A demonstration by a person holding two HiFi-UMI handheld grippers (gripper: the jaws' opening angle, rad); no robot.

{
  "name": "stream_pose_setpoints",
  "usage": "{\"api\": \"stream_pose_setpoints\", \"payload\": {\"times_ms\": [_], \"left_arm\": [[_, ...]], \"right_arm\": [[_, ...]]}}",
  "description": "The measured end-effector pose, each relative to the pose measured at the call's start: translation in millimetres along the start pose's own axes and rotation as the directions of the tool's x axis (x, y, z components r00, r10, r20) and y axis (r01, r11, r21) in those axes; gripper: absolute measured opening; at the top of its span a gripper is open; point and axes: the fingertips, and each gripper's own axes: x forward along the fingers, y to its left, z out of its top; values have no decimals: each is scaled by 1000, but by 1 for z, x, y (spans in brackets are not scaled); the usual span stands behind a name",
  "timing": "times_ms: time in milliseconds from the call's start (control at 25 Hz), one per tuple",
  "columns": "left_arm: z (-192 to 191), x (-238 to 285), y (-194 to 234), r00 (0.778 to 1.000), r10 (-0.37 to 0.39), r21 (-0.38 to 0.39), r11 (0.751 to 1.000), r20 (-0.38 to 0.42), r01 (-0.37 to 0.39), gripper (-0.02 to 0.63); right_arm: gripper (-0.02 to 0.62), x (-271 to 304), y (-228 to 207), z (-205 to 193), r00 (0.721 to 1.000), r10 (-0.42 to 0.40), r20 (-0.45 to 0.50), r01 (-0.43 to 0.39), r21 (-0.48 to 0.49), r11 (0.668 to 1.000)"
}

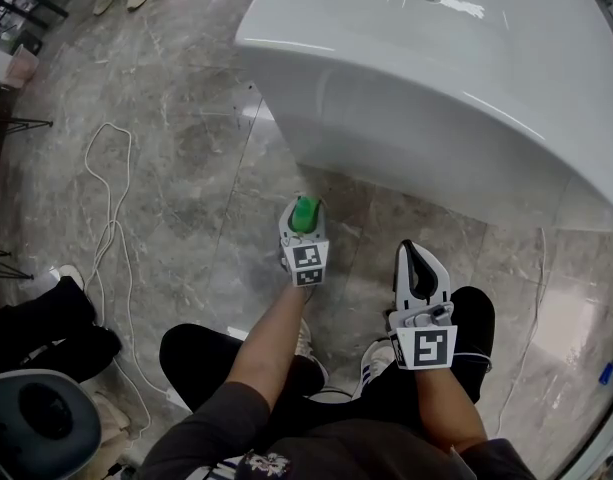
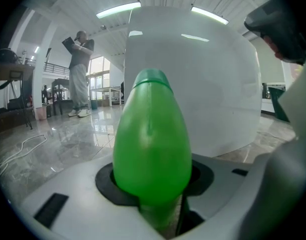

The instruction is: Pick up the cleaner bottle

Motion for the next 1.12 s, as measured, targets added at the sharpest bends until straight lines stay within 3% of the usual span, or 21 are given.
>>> {"api": "stream_pose_setpoints", "payload": {"times_ms": [200, 440, 560, 760, 1120], "left_arm": [[21, -4, 6, 1000, 12, -44, 999, 14, -11, 186], [75, -15, 2, 998, 18, -51, 999, 65, -15, 186], [112, -32, -4, 997, -8, -35, 999, 81, 11, 186], [215, -86, -7, 994, -42, -22, 999, 105, 45, 184], [452, -230, -20, 990, -88, -10, 996, 110, 89, 184]], "right_arm": [[17, -2, -2, 2, 1000, -12, 2, 12, -5, 1000], [17, -5, -11, 10, 999, -53, 12, 53, 9, 999], [17, -10, -18, 33, 995, -94, 10, 94, 24, 995], [17, -25, -23, 124, 992, -125, -3, 125, 4, 992], [17, -89, -34, 365, 988, -154, -31, 154, 1, 988]]}}
